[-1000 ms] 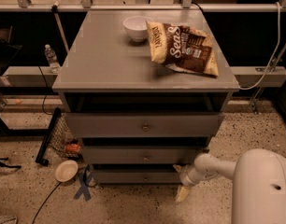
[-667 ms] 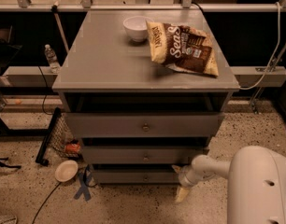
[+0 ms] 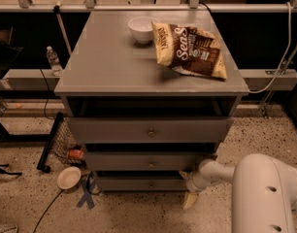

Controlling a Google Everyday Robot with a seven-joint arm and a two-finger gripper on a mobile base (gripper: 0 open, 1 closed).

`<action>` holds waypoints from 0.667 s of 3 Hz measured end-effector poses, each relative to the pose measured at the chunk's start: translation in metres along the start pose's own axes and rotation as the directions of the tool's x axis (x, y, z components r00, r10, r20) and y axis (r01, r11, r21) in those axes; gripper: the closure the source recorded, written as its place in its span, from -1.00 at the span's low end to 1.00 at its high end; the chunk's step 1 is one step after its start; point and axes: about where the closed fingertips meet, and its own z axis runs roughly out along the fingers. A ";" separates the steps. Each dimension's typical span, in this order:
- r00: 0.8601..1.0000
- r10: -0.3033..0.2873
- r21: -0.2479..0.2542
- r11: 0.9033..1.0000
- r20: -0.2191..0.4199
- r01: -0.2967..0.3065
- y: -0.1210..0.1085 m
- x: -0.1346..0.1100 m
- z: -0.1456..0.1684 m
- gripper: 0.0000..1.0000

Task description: Open bottom drawer

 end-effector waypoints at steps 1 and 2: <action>0.999 -0.038 0.036 0.999 -0.005 0.039 -0.019 0.009 0.010 -1.00; 0.998 -0.056 0.044 0.997 -0.019 0.056 -0.017 0.011 0.018 -1.00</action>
Offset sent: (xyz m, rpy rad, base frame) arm 0.0346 -0.0078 -0.0157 -0.0201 -0.0731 0.0256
